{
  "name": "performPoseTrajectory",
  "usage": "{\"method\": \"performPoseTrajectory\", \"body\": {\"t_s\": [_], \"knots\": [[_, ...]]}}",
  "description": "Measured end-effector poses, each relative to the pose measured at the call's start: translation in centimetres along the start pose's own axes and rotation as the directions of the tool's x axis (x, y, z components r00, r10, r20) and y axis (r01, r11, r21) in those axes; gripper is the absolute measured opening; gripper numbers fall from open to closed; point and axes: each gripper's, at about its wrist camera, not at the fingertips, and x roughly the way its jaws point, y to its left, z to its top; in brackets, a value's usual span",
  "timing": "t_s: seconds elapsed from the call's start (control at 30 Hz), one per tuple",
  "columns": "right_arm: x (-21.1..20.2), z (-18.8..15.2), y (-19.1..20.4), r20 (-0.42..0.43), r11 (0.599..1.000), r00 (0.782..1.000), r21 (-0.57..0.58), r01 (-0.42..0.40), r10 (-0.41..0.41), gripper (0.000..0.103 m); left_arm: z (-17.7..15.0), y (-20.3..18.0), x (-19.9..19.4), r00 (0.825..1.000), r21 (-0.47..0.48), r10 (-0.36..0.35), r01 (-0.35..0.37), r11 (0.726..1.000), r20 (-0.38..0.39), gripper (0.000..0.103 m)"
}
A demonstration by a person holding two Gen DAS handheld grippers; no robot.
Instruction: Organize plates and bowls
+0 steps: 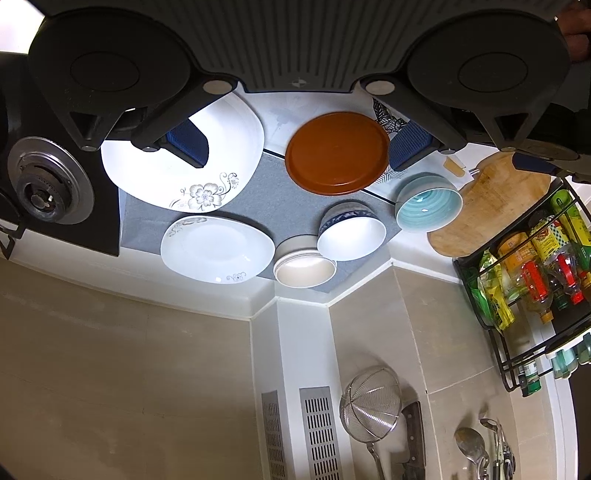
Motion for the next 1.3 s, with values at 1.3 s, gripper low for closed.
{"method": "performPoseTrajectory", "body": {"t_s": [1.3], "knots": [[17.6, 3.1, -1.0, -0.312, 0.98, 0.95, 0.194, 0.041, 0.022, 0.103, 3.0, 5.9, 18.7, 0.892, 0.011, -0.233, 0.257, 0.966, -0.388, 0.103]]}}
